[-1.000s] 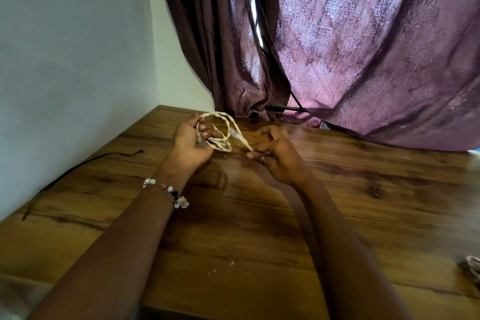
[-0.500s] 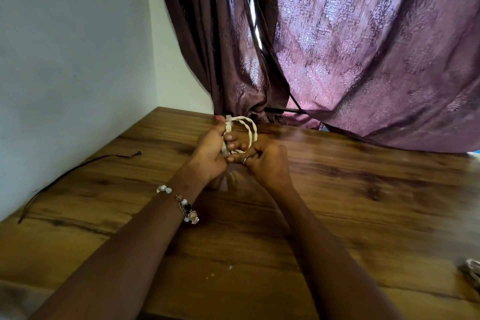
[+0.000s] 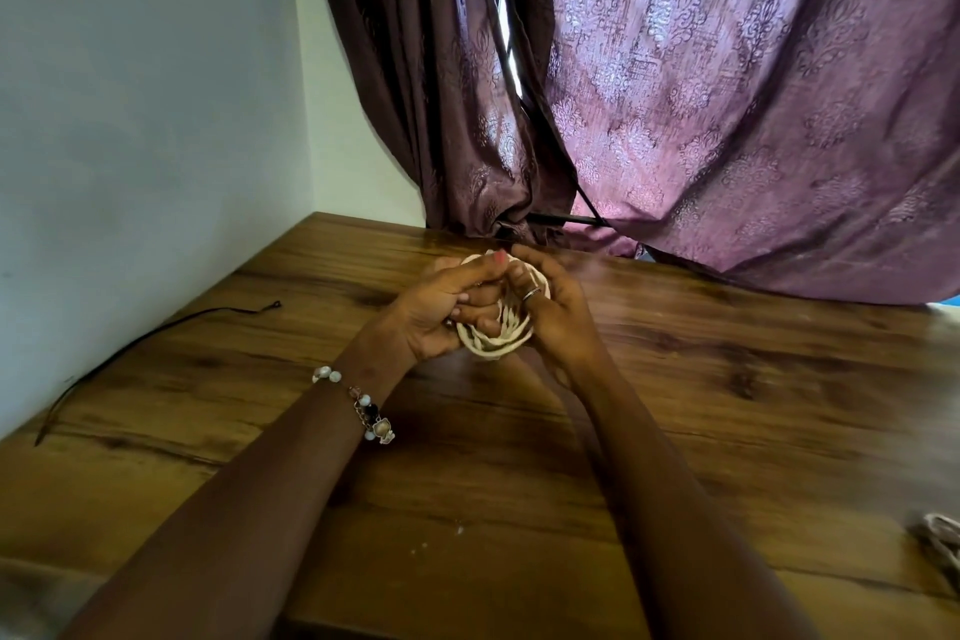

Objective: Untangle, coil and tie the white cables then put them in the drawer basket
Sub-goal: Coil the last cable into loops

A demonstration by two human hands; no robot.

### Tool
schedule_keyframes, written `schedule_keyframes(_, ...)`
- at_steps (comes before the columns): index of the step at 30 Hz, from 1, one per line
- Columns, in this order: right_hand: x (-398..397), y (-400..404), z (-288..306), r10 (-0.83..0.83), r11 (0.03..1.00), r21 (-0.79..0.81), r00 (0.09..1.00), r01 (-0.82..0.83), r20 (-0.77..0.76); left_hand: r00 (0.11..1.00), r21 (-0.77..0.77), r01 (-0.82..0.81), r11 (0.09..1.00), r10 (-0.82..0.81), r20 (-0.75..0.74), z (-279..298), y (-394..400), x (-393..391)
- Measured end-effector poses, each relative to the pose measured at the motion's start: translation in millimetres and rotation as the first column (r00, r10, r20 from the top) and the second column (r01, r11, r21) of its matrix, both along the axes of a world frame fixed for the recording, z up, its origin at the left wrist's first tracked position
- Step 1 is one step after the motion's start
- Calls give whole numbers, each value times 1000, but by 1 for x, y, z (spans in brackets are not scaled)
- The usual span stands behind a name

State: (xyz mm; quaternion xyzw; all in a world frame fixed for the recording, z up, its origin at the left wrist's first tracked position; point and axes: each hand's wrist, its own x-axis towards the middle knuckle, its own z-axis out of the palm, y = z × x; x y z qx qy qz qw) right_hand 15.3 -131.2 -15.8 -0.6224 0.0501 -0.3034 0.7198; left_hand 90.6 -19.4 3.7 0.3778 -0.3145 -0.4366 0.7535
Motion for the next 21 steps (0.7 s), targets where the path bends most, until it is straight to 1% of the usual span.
schedule_keyframes(2,0,2,-1,23,997,68,1000,-25,20,999,0,-34,999,34,-10,1,1,-1)
schedule_keyframes(5,0,7,3,-79,994,77,995,75,57,996,22,-85,996,85,13,1,-1,-1)
schedule_keyframes(6,1,7,3,-125,992,43,989,122,77,994,32,-109,994,108,32,1,-2,-2)
schedule_keyframes(8,3,5,2,-212,971,-85,968,225,136,986,38,-163,986,161,38,1,-5,-7)
schedule_keyframes(10,2,5,2,-288,922,-221,945,318,157,973,22,-227,974,226,34,0,-9,-12)
schedule_keyframes(12,-1,6,2,-353,842,-370,920,392,169,953,24,-302,953,301,36,-3,-12,-14)
schedule_keyframes(13,-2,6,1,-366,785,-464,912,411,187,943,36,-331,943,331,23,-4,-13,-13)
schedule_keyframes(15,-2,3,-2,-370,617,-664,901,422,228,923,69,-382,922,384,-18,-4,-12,-7)
schedule_keyframes(16,0,0,-6,-361,557,-725,905,405,228,911,85,-408,909,411,-31,-4,-11,-5)
schedule_keyframes(17,3,-2,-10,-346,549,-747,916,374,204,899,96,-430,898,436,-47,-4,-10,-2)
schedule_keyframes(18,7,-3,-14,-327,567,-748,928,346,181,884,103,-452,886,460,-76,-3,-8,-1)
schedule_keyframes(19,10,-2,-18,-307,595,-732,935,334,177,868,106,-473,875,483,-115,-2,-8,0)
schedule_keyframes(21,14,7,-20,-288,685,-651,942,327,170,837,104,-508,855,519,-175,0,-7,0)
